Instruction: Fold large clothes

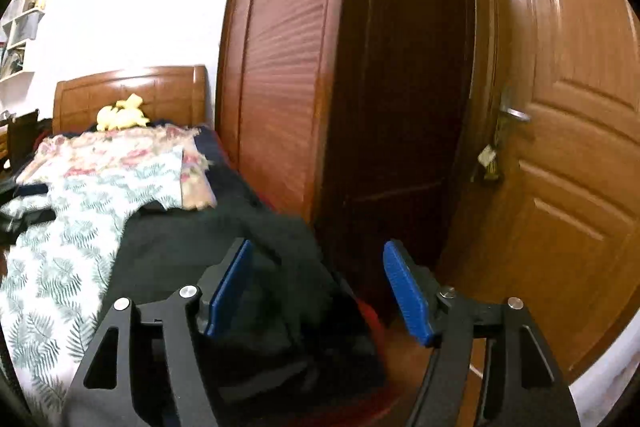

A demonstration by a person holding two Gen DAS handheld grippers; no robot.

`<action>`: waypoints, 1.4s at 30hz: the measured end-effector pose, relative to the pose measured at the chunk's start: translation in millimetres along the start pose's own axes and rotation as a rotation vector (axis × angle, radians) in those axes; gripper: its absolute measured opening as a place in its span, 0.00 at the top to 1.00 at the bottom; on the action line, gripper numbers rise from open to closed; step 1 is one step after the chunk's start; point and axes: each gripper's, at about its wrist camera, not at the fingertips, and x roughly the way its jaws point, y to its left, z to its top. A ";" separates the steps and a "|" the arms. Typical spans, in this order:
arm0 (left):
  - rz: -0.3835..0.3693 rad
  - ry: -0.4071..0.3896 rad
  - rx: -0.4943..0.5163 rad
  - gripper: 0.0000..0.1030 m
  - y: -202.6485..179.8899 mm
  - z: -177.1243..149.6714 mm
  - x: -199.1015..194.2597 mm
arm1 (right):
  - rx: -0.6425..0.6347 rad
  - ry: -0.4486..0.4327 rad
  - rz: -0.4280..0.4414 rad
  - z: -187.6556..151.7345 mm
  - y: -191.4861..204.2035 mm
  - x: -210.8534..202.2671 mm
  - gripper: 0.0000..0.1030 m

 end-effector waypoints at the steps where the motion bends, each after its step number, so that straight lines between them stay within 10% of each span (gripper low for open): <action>1: -0.002 0.006 -0.005 0.16 1.8 -4.2 -5.7 | -0.010 -0.018 0.031 4.2 5.3 -4.5 0.32; 9: 0.051 0.006 -0.028 0.00 11.8 -40.6 -62.3 | -0.156 0.060 0.230 15.7 57.4 16.3 0.41; 17: 0.099 -0.012 -0.093 0.00 37.8 -72.7 -130.4 | -0.006 0.370 0.130 -15.7 8.2 89.4 0.41; 28: 0.256 -0.031 -0.150 0.00 73.2 -109.7 -216.9 | 0.046 0.191 0.109 7.3 26.1 -12.4 0.41; 42: 0.446 0.006 -0.249 0.00 95.5 -171.0 -316.0 | -0.036 0.120 0.486 -30.3 156.1 -141.4 0.26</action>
